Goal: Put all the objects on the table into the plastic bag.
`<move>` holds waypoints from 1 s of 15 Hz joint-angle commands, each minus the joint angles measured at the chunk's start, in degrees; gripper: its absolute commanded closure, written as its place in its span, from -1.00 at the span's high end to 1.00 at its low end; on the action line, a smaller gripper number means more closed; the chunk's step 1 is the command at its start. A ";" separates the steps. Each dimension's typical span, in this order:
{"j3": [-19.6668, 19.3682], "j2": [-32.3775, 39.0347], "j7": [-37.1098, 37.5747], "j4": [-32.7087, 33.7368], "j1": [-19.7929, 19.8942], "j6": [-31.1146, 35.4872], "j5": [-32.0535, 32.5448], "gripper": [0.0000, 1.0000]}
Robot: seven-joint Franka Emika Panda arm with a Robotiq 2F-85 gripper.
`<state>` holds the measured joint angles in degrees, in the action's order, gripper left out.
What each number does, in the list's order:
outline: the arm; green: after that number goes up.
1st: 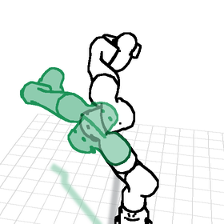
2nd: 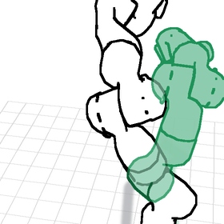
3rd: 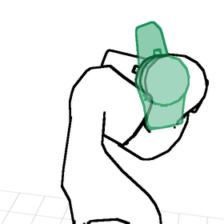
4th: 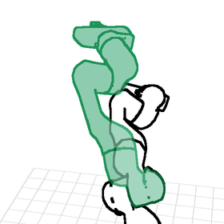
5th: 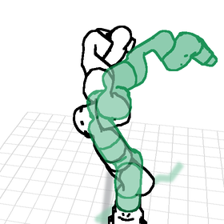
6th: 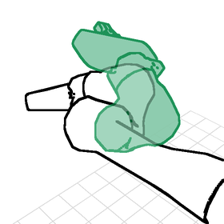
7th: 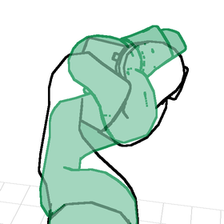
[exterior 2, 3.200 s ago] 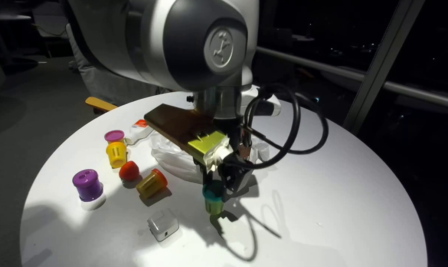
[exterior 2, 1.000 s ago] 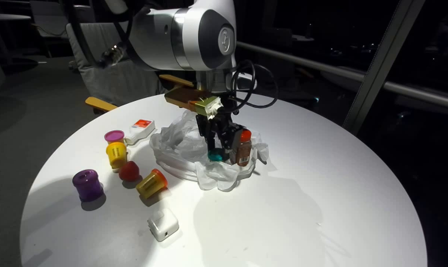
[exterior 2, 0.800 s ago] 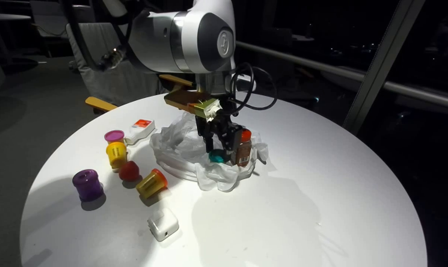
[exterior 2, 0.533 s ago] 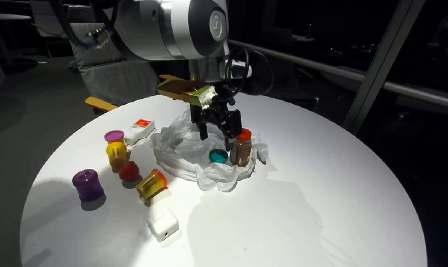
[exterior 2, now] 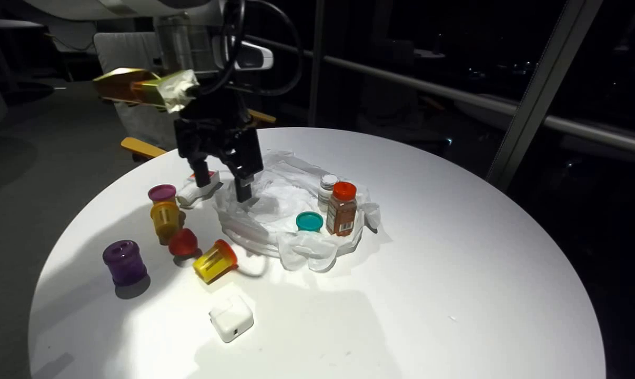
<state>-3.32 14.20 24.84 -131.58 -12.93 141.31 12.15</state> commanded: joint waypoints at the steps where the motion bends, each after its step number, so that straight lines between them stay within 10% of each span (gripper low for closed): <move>1: 2.44 -2.64 -1.07 -6.23 0.73 5.22 1.86 1.00; 15: 2.22 8.86 -7.32 -3.43 2.48 9.57 0.13 1.00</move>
<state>-1.20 20.76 20.04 -137.29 -11.41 150.35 13.61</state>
